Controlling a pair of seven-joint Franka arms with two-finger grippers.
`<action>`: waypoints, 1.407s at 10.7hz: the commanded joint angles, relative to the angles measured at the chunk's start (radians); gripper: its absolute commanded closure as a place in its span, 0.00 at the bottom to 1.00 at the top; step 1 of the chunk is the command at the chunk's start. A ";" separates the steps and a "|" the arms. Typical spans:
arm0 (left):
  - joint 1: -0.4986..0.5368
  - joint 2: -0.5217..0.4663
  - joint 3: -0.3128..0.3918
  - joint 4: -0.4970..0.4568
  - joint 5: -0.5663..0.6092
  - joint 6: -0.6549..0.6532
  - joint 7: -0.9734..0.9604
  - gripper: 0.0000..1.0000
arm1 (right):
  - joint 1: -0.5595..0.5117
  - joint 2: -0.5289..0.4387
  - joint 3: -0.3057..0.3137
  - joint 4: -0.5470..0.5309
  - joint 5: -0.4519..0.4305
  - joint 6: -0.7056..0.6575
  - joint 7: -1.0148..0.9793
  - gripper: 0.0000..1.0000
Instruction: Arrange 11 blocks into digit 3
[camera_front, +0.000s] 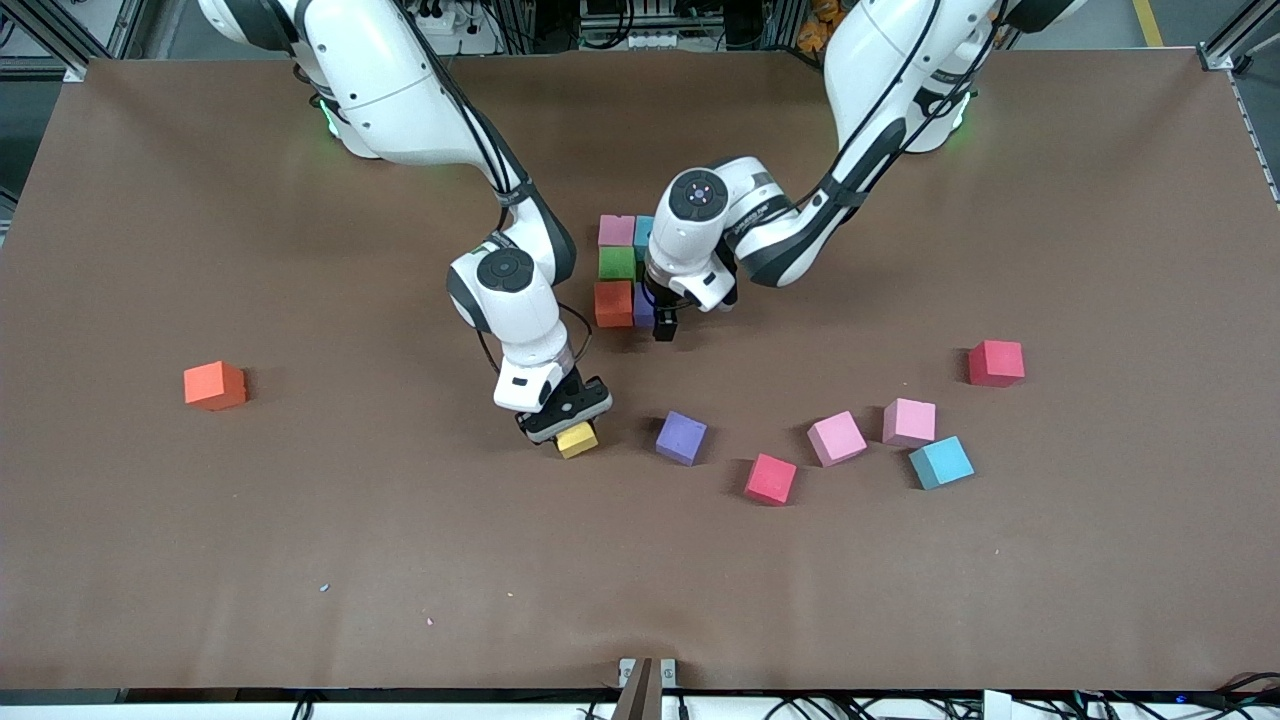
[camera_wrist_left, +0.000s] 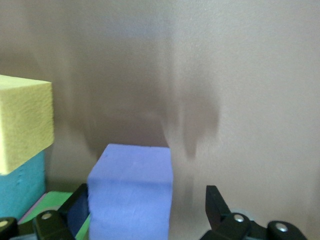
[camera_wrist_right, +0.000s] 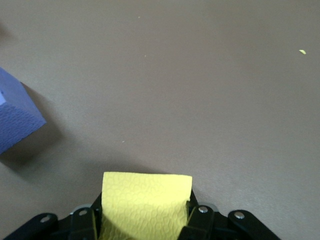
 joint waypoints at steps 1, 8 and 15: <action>0.005 -0.085 -0.030 -0.016 0.015 -0.089 -0.036 0.00 | -0.010 -0.081 0.016 -0.020 -0.003 -0.118 0.139 1.00; 0.131 -0.119 -0.028 0.042 0.024 -0.171 0.217 0.00 | 0.111 -0.171 0.010 -0.119 -0.007 -0.163 0.537 1.00; 0.326 -0.053 -0.022 0.176 0.021 -0.176 0.607 0.00 | 0.287 -0.217 -0.105 -0.225 -0.026 -0.127 0.632 1.00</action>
